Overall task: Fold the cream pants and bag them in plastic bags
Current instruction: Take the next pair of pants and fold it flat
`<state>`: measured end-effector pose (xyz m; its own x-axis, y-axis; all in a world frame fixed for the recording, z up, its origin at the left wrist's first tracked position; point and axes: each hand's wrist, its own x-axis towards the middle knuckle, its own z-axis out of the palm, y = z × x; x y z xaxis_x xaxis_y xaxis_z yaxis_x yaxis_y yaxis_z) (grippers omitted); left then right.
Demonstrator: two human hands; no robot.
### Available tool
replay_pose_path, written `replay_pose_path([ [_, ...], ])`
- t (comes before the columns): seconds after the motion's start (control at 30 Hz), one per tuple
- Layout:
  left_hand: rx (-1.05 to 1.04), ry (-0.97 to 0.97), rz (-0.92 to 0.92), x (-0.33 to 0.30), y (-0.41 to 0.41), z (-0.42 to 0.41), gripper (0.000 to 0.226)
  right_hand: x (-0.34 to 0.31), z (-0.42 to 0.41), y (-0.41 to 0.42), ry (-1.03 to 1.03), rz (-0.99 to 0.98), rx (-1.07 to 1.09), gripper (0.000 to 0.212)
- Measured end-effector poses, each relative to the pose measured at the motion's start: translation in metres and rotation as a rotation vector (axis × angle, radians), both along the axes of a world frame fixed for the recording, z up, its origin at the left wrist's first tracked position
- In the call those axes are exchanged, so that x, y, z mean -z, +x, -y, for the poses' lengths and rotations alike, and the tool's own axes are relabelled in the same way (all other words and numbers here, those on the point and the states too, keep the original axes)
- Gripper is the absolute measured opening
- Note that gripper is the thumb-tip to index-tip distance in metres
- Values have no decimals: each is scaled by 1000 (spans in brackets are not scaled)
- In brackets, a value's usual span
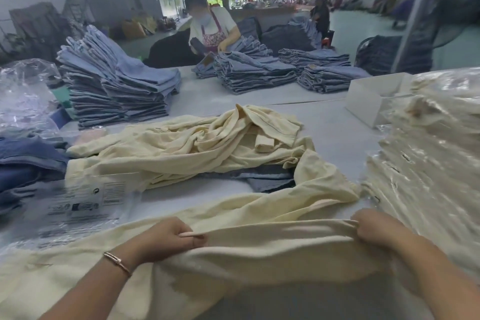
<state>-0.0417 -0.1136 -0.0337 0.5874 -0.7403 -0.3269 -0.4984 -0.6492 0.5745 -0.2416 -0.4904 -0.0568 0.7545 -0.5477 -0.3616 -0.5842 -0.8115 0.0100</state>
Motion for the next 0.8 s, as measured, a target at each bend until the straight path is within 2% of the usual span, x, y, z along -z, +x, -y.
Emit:
replay_pose_path([
  [0.07, 5, -58, -20, -5, 19, 7, 62, -22, 14, 2, -13, 56, 94, 21],
  [0.2, -32, -161, -84, -1, 59, 24, 61, -64, 30, 20, -159, 445, 268, 10],
  [0.27, -55, -106, -43, 11, 79, 32, 60, -76, 33, 45, -223, 584, 268, 13],
  [0.3, -76, -48, 2, 19, 88, 35, 59, -77, 34, 60, -279, 578, 248, 17],
  [0.37, -106, 129, 130, 37, 103, 38, 58, -74, 37, 91, -394, 439, 200, 27],
  [0.47, -76, 350, 268, 63, 121, 42, 46, -53, 48, 138, -308, 224, 73, 31],
  [0.5, -59, 353, 281, 70, 124, 47, 41, -42, 53, 153, -274, 174, 21, 31],
  [0.53, -66, 326, 287, 77, 127, 54, 49, -32, 58, 167, -267, 144, -28, 30],
  [0.57, -106, 251, 285, 86, 129, 64, 67, -21, 66, 181, -285, 134, -67, 30],
  [0.63, -158, 132, 247, 98, 129, 93, 86, -1, 83, 200, -332, 163, -34, 33],
  [0.67, -145, 110, 222, 101, 128, 109, 90, 9, 92, 204, -316, 179, 61, 47],
  [0.7, -130, 104, 203, 105, 128, 124, 93, 18, 102, 205, -260, 188, 197, 72],
  [0.77, -86, 143, 190, 111, 127, 147, 98, 35, 121, 201, -53, 211, 449, 116],
  [0.8, -67, 160, 195, 114, 127, 155, 97, 43, 128, 197, 75, 220, 508, 125],
])
